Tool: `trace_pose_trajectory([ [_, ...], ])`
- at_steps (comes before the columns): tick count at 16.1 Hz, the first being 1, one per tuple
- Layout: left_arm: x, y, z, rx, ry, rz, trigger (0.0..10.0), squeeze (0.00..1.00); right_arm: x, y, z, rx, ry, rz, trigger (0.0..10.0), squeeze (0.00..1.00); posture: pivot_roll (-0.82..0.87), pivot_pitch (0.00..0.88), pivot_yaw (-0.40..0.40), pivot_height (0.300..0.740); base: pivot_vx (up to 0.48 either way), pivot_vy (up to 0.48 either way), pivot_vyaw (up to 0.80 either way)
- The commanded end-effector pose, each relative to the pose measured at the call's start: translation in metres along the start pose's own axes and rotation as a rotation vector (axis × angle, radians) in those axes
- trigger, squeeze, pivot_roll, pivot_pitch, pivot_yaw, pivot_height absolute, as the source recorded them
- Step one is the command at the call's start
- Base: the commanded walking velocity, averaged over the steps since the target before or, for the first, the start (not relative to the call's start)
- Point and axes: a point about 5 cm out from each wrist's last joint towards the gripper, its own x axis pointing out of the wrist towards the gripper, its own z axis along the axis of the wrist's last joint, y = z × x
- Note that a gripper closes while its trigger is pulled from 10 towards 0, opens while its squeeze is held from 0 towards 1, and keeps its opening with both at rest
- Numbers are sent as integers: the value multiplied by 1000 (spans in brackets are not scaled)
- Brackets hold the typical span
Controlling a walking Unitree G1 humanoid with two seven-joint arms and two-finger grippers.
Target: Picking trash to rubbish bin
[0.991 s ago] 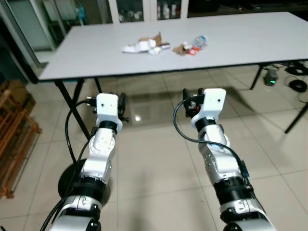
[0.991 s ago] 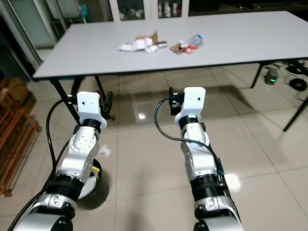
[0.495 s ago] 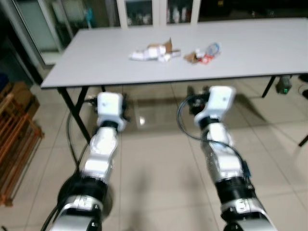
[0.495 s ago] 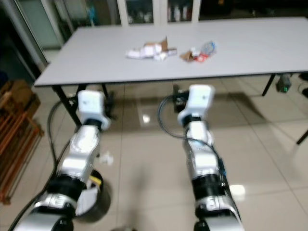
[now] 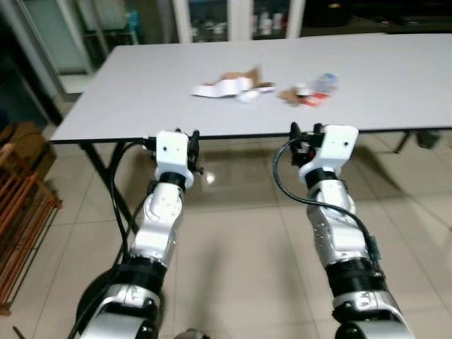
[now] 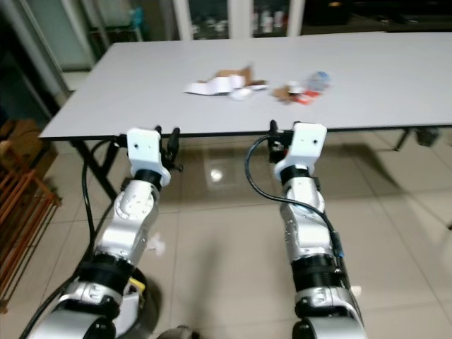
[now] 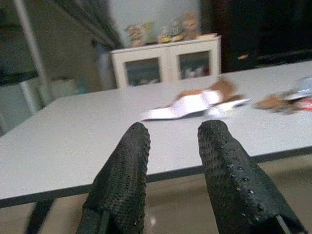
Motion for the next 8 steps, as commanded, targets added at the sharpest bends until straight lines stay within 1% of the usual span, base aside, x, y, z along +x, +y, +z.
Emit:
trace_pose_trajectory([
  [1, 3, -2, 5, -1, -16, -4, 10000, 0, 4, -3, 6, 9, -15, -1, 10000, 0, 6, 28, 55, 720, 480, 0, -788],
  [2, 3, -2, 6, 0, -16, -5, 10000, 0, 4, -3, 6, 8, -13, -1, 10000, 0, 6, 29, 55, 720, 480, 0, -788],
  [4, 3, -2, 6, 1, -17, -6, 10000, 0, 4, -3, 7, -14, -19, 0, 10000, 0, 7, 29, 54, 720, 480, 0, 0],
  [8, 3, -2, 6, 2, -16, -7, 10000, 0, 4, -3, 6, -10, -15, -1, 10000, 0, 8, 29, 51, 720, 480, 0, 0],
])
